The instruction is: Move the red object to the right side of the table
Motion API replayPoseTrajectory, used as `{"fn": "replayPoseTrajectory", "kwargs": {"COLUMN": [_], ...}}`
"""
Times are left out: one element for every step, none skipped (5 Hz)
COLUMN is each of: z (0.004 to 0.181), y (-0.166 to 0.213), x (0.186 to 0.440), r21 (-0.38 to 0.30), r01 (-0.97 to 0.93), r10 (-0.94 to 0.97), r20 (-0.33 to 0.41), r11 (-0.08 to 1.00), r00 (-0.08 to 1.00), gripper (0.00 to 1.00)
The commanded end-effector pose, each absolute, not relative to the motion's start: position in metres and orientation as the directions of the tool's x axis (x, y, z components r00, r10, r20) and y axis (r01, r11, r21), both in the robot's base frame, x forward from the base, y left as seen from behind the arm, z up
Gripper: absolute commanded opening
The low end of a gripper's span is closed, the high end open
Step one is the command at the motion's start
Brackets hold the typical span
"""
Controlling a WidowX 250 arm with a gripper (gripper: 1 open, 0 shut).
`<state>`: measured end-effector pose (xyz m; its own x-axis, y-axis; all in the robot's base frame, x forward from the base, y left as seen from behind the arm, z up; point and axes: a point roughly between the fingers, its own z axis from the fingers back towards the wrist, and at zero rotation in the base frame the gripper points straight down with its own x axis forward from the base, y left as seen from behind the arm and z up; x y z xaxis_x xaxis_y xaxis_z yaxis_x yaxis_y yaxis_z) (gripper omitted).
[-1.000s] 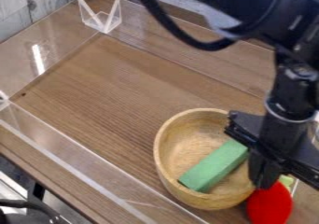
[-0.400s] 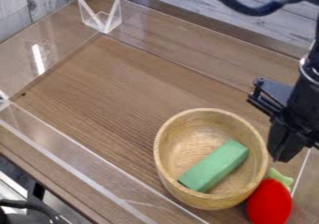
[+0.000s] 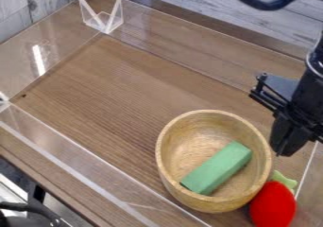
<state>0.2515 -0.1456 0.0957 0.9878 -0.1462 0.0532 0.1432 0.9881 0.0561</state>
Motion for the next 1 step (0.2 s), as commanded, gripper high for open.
{"fn": "replayPoseTrajectory", "kwargs": {"z": [0.1140], "y": [-0.1529], "x": [0.2594], "r21": [0.057], "r01": [0.145], "r10": [-0.150], "r20": [0.093], "r11": [0.988], "r00": [0.984], "gripper": [0.00]}}
